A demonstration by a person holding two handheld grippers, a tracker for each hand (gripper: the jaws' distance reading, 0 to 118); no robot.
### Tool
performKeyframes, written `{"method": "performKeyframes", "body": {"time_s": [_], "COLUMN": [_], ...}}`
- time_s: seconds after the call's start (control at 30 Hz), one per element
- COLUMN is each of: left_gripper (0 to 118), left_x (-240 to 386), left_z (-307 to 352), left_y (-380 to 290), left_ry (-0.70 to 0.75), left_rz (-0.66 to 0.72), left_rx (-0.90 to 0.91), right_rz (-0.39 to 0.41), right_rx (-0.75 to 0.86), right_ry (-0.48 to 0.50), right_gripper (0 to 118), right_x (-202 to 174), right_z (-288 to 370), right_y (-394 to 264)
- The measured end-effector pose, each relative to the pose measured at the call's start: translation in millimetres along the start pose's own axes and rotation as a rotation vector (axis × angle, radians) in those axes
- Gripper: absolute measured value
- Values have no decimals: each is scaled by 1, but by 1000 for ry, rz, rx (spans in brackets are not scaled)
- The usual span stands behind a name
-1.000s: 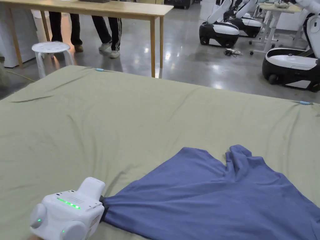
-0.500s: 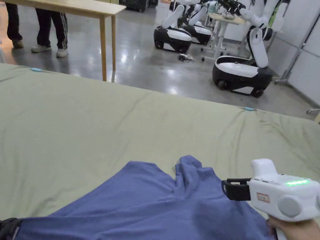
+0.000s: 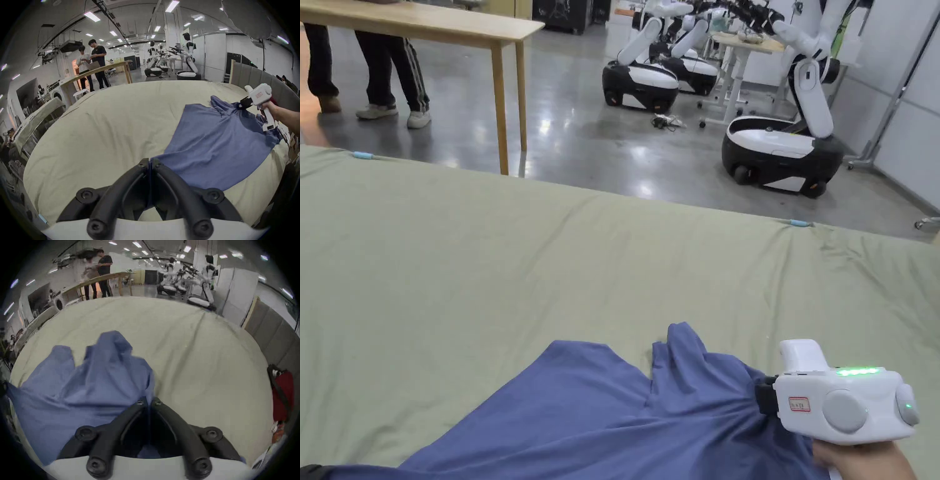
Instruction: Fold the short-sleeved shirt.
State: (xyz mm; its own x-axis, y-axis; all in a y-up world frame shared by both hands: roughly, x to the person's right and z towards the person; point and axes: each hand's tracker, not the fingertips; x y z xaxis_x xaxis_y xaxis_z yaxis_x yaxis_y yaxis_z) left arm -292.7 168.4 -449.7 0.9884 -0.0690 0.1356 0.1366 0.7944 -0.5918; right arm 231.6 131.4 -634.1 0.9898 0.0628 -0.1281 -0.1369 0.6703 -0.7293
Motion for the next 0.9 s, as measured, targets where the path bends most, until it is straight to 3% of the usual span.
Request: {"method": "performKeyframes", "body": {"time_s": [0.1,0.2,0.3,0.5,0.57,0.77,0.9], "left_gripper": [1,0,0,0,0,0,0], "left_x": [2,6,12,8,4,1,10], "left_z": [-2,9,34,71,79,95,111], "left_y": [16,46,94,196,230,328,386], "left_ry": [1,-23,4,56,68,162,204], "left_rz": [5,-7,-28,-66,-77,-118,-141], "left_rx": [21,73,181,340,365,464,519], "right_rz": [-43,-10,20,-83,-85,-155,-141], "right_rx": [96,242,386,560,619,743,790], "right_ry": [29,71,34,35,13,-45,-92], "right_gripper": [6,5,5,5,5,5,5], "right_x": [8,13,19,43,56,99,112], "right_z": [35,95,157,288,327,389,410], "right_y": [2,7,24,87,110,186,238]}}
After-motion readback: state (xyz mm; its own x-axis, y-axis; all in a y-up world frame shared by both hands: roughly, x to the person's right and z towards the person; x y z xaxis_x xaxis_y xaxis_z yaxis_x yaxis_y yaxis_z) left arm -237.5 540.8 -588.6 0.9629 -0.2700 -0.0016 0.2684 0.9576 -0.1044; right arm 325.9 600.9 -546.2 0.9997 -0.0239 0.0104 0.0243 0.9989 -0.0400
